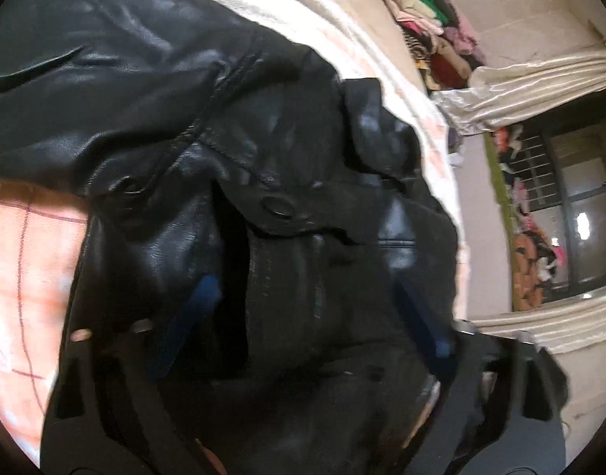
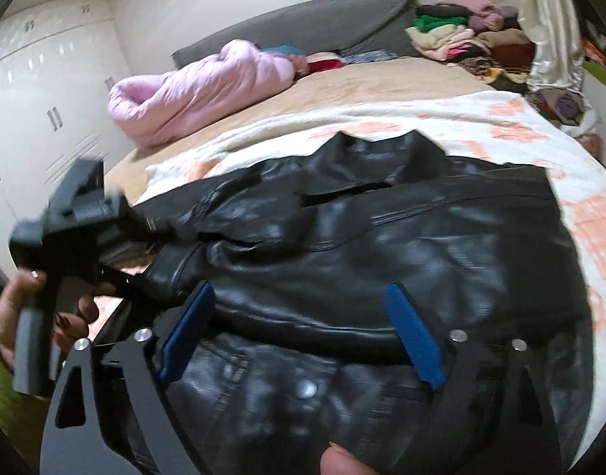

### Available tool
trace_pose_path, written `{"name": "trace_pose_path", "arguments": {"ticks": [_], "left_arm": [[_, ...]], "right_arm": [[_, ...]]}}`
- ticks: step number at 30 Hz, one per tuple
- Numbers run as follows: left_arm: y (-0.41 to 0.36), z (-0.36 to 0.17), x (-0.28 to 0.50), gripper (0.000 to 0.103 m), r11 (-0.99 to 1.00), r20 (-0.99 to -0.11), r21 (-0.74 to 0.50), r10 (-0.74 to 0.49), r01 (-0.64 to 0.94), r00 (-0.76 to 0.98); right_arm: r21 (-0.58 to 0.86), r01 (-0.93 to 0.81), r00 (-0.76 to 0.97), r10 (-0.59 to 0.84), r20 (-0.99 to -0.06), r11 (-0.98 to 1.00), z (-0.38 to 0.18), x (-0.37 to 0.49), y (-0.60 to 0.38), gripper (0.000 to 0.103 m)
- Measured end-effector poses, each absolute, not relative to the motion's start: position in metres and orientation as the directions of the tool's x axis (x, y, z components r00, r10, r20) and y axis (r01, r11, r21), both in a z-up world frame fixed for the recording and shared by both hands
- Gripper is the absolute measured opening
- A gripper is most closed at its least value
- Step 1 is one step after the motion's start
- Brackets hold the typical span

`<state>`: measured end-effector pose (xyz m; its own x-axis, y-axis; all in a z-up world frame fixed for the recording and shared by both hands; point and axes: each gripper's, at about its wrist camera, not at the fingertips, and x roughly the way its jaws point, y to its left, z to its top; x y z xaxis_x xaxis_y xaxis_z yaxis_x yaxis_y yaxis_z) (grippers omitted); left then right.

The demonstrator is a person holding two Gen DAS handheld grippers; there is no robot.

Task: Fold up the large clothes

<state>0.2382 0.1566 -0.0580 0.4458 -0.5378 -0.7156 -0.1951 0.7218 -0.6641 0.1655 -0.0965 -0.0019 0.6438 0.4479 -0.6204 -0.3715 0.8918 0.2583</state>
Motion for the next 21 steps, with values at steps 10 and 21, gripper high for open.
{"name": "trace_pose_path", "arguments": {"ticks": [10,21], "left_arm": [[0.125,0.0,0.235,0.001,0.791,-0.648,-0.611,-0.518,0.025,0.558],[0.119,0.1,0.213,0.0,0.837,-0.441,-0.482,-0.489,0.261,0.753]], "right_arm": [[0.276,-0.228,0.746,0.35,-0.567,0.934,0.019,0.162,-0.165,0.079],[0.305,-0.086,0.813,0.243,-0.529,0.949,0.035,0.175,-0.215,0.076]]}}
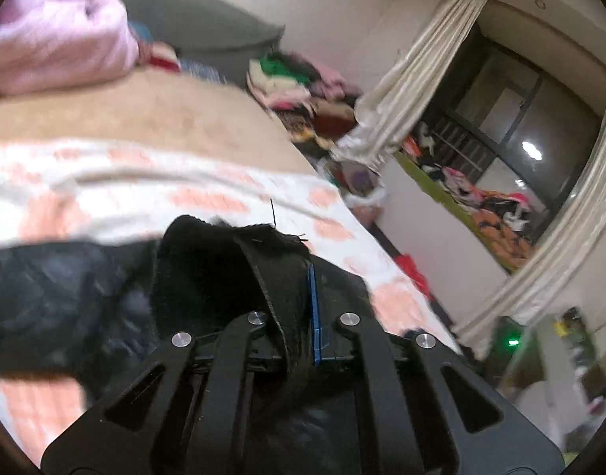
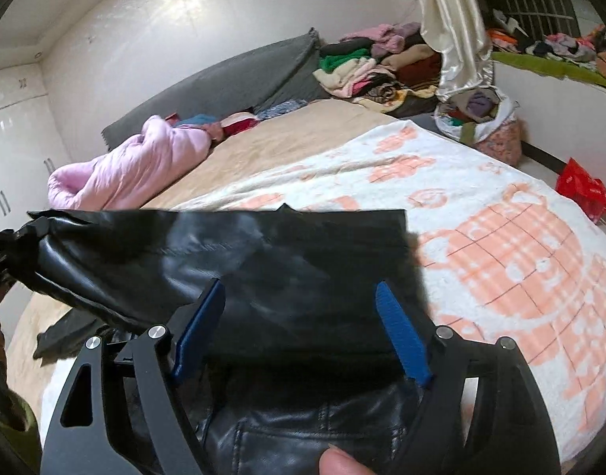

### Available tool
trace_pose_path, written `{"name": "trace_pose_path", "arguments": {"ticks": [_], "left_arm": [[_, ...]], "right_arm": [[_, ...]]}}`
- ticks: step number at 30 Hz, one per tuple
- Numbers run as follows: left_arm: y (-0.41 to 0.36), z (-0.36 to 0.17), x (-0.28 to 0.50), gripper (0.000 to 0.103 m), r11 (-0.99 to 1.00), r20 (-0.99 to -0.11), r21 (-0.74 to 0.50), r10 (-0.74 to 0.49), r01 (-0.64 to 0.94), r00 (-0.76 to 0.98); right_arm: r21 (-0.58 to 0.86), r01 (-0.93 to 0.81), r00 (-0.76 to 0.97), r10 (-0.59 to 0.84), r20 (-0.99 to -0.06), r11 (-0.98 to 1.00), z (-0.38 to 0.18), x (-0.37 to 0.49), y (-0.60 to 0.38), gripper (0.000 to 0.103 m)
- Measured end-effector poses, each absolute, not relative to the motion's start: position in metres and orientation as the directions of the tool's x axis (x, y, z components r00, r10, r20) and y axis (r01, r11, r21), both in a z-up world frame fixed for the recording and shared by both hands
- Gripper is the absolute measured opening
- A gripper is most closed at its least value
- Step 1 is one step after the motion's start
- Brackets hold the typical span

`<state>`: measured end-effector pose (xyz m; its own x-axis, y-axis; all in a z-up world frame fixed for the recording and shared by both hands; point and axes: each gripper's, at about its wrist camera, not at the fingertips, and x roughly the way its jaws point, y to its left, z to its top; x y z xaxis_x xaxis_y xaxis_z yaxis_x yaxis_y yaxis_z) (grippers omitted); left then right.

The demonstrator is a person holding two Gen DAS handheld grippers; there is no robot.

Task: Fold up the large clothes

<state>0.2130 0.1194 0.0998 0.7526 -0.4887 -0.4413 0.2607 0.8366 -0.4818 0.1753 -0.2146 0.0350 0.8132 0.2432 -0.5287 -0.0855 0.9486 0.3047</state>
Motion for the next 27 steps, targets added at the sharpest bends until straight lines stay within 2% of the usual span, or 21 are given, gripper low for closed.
{"name": "trace_pose_path", "arguments": {"ticks": [8,13,17,20,27], "left_arm": [[0.166,0.022,0.25,0.0,0.866,-0.604,-0.495,-0.403,0.072,0.688],[0.165,0.012,0.248,0.0,0.901,-0.643,-0.43,-0.352,0.059,0.68],[0.166,-0.005,0.248,0.0,0.915,-0.688,-0.403,-0.317,0.02,0.653],[0.165,-0.018,0.249,0.001,0.925,-0.722,-0.379,-0.292,-0.006,0.627],[0.165,-0.037,0.245,0.002,0.932,-0.779,-0.361,-0.279,-0.037,0.562]], "right_arm": [[0.263,-0.048,0.791,0.197,-0.579,0.964,0.027,0.201,-0.213,0.071],[0.264,-0.078,0.757,0.229,-0.612,0.961,0.023,0.229,-0.208,0.067],[0.222,-0.111,0.732,0.231,-0.641,0.969,0.022,0.264,-0.202,0.061],[0.19,-0.128,0.705,0.224,-0.673,0.973,0.013,0.289,-0.198,0.061],[0.111,-0.026,0.585,0.104,-0.804,0.994,-0.035,0.335,-0.206,0.058]]}}
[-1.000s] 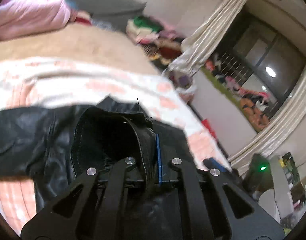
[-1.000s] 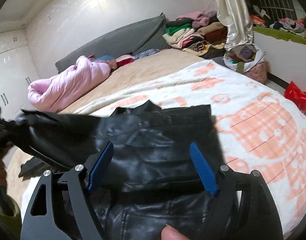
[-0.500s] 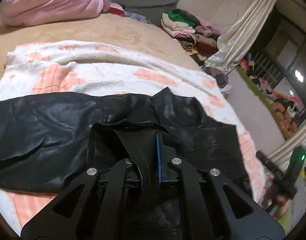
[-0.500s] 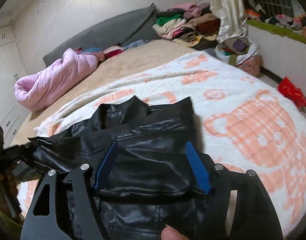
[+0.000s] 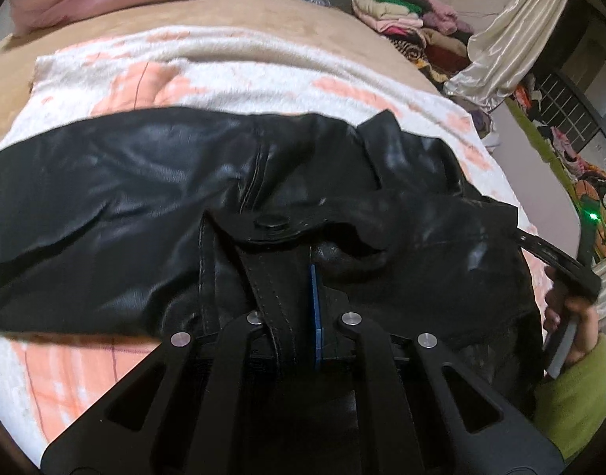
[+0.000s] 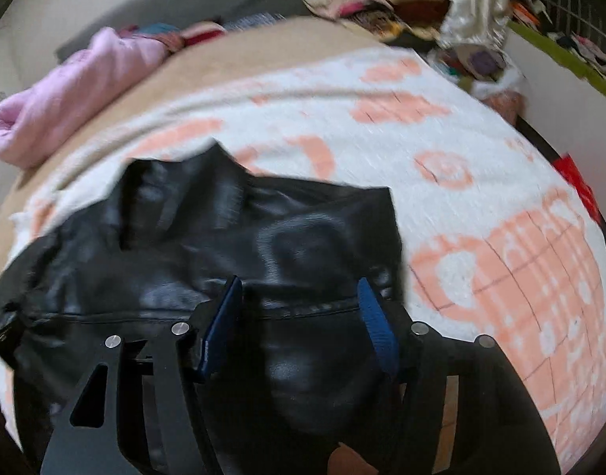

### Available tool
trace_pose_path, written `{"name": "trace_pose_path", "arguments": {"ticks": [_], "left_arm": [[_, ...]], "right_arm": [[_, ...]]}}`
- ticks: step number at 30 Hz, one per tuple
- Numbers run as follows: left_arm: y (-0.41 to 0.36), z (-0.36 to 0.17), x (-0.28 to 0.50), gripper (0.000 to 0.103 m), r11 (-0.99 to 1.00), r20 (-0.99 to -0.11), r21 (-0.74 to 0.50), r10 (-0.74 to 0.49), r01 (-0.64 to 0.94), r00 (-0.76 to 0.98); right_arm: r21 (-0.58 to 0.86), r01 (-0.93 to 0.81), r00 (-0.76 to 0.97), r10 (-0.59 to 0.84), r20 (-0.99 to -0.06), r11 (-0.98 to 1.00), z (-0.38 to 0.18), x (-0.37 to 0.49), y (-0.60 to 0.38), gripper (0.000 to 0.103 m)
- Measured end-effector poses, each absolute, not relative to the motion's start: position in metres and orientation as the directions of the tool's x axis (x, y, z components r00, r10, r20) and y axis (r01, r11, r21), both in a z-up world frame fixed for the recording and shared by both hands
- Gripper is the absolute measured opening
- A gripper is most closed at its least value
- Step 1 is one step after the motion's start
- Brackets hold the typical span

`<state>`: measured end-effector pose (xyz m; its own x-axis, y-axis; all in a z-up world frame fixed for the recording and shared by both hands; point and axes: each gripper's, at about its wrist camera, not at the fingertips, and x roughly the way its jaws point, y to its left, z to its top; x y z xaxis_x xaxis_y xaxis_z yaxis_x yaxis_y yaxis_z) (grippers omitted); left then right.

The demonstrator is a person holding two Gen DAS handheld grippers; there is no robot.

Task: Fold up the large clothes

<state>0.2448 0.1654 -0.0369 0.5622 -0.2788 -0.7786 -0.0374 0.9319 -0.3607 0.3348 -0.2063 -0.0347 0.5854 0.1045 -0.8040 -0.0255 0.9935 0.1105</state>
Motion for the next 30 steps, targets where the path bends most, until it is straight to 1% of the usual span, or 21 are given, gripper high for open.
{"name": "trace_pose_path", "arguments": {"ticks": [2,4,8,10,12,14,16,18,19,22,24,27,30], "left_arm": [[0.167,-0.045,0.245,0.003,0.918,-0.781,-0.394,-0.311,-0.041,0.541],[0.17,-0.053,0.245,0.003,0.907,-0.78,-0.419,-0.334,-0.046,0.53],[0.174,-0.058,0.244,0.003,0.893,-0.777,-0.447,-0.354,-0.06,0.52],[0.172,-0.046,0.239,0.009,0.908,-0.774,-0.418,-0.333,-0.038,0.539],[0.169,-0.033,0.233,0.018,0.923,-0.769,-0.384,-0.308,-0.021,0.56],[0.169,-0.017,0.227,0.023,0.933,-0.756,-0.36,-0.285,-0.011,0.589],[0.17,0.002,0.217,0.024,0.958,-0.742,-0.287,-0.206,-0.026,0.638],[0.17,0.015,0.211,0.026,0.967,-0.719,-0.255,-0.169,-0.029,0.674],[0.168,0.022,0.205,0.027,0.969,-0.705,-0.247,-0.164,-0.022,0.69],[0.155,0.028,0.199,0.027,0.967,-0.693,-0.255,-0.201,0.025,0.692],[0.143,0.021,0.197,0.031,0.965,-0.71,-0.255,-0.226,0.056,0.667],[0.131,0.002,0.199,0.031,0.96,-0.749,-0.271,-0.259,0.076,0.61],[0.123,-0.018,0.201,0.031,0.97,-0.789,-0.234,-0.23,0.068,0.569]], "right_arm": [[0.136,0.019,0.559,0.102,-0.823,0.99,-0.05,0.342,-0.218,0.058],[0.164,0.029,0.556,0.12,-0.822,0.986,-0.06,0.343,-0.225,0.057],[0.119,0.005,0.57,0.095,-0.816,0.993,-0.054,0.338,-0.218,0.058],[0.123,-0.033,0.617,0.117,-0.778,0.992,-0.036,0.323,-0.214,0.06],[0.16,-0.077,0.645,0.171,-0.745,0.984,-0.022,0.304,-0.213,0.061],[0.148,-0.111,0.664,0.184,-0.725,0.983,-0.013,0.287,-0.206,0.063],[0.135,-0.145,0.678,0.198,-0.707,0.98,-0.008,0.272,-0.199,0.064],[0.129,-0.163,0.688,0.206,-0.696,0.978,-0.005,0.259,-0.193,0.067],[0.124,-0.165,0.691,0.205,-0.693,0.978,-0.003,0.255,-0.19,0.067],[0.103,-0.186,0.701,0.206,-0.682,0.977,0.001,0.242,-0.179,0.067],[0.095,-0.207,0.698,0.215,-0.683,0.974,0.002,0.234,-0.17,0.067],[0.093,-0.226,0.694,0.227,-0.683,0.97,0.001,0.225,-0.16,0.067],[0.08,-0.235,0.677,0.223,-0.702,0.969,-0.005,0.222,-0.151,0.067]]}}
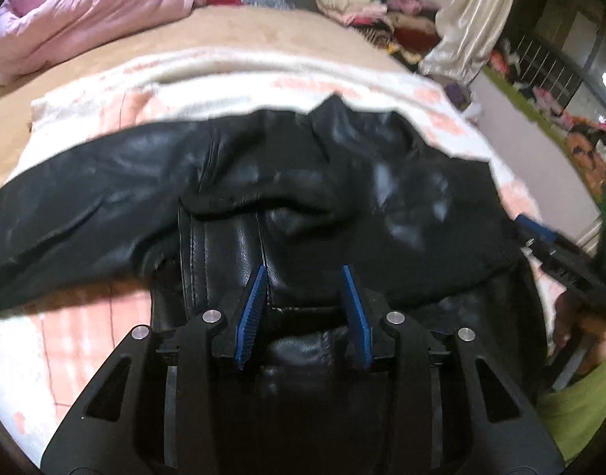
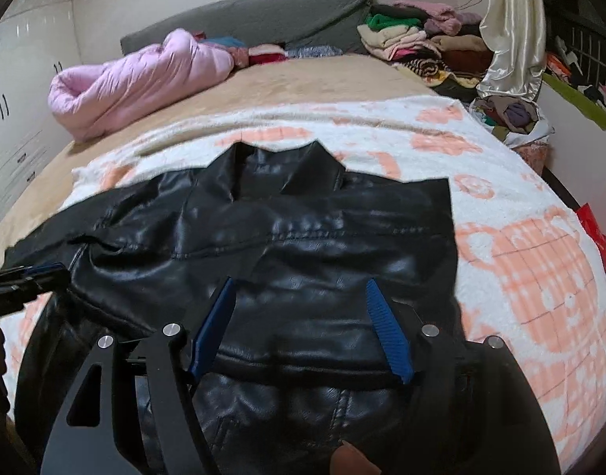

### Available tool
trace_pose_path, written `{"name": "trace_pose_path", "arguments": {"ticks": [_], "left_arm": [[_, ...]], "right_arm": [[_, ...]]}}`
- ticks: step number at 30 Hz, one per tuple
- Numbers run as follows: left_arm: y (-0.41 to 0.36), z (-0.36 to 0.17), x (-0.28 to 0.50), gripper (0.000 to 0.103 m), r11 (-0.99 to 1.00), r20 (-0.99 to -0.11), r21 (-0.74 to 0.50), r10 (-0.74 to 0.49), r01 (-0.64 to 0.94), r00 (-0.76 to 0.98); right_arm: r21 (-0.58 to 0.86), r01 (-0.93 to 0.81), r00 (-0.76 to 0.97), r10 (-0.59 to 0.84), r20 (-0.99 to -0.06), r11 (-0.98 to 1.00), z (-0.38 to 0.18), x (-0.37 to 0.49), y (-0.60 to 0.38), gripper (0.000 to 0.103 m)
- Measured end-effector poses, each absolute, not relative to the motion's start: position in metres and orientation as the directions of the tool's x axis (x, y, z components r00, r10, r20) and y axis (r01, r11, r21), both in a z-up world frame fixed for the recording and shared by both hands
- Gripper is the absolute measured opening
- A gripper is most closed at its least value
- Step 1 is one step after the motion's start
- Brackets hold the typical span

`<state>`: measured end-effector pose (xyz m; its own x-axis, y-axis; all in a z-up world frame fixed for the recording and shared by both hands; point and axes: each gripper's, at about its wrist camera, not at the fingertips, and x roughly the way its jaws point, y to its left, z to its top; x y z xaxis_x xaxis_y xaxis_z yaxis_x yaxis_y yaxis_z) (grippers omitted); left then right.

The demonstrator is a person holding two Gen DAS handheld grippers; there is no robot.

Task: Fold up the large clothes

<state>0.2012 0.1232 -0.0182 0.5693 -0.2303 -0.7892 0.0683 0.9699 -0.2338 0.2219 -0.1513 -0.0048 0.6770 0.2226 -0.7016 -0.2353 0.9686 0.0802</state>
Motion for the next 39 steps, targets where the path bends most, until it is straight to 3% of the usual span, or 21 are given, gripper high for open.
{"name": "trace_pose_path", "arguments": {"ticks": [4,8,13,17,19,21,25,39], "left_arm": [[0.13,-0.048,0.209,0.031,0.969,-0.833,-0.245,-0.227,0.032,0.504],[0.143,-0.059,0.211,0.029,0.947,-0.822,-0.321,-0.282,0.007,0.495],[0.144,-0.044,0.207,0.031,0.948,-0.807,-0.319,-0.278,0.013,0.52],[0.147,-0.025,0.199,0.05,0.951,-0.787,-0.31,-0.263,0.01,0.559],[0.15,-0.017,0.194,0.058,0.954,-0.778,-0.3,-0.246,0.001,0.578],[0.154,-0.013,0.192,0.075,0.953,-0.771,-0.302,-0.235,-0.016,0.591],[0.162,-0.01,0.186,0.092,0.953,-0.77,-0.299,-0.211,-0.05,0.602],[0.2,0.0,0.168,0.093,0.948,-0.77,-0.286,-0.14,-0.141,0.623]], "right_arm": [[0.076,-0.216,0.63,0.198,-0.75,0.973,-0.022,0.227,-0.149,0.067],[0.088,-0.157,0.548,0.161,-0.821,0.984,-0.056,0.241,-0.156,0.064],[0.066,-0.151,0.578,0.142,-0.803,0.986,-0.054,0.235,-0.153,0.066],[0.134,-0.171,0.604,0.211,-0.769,0.976,-0.036,0.225,-0.153,0.068],[0.148,-0.196,0.616,0.239,-0.751,0.969,-0.028,0.219,-0.148,0.077],[0.132,-0.222,0.632,0.246,-0.735,0.966,-0.018,0.213,-0.139,0.091],[0.12,-0.263,0.652,0.268,-0.709,0.957,-0.002,0.203,-0.122,0.097],[0.084,-0.355,0.673,0.317,-0.669,0.931,0.029,0.186,-0.068,0.098]]}}
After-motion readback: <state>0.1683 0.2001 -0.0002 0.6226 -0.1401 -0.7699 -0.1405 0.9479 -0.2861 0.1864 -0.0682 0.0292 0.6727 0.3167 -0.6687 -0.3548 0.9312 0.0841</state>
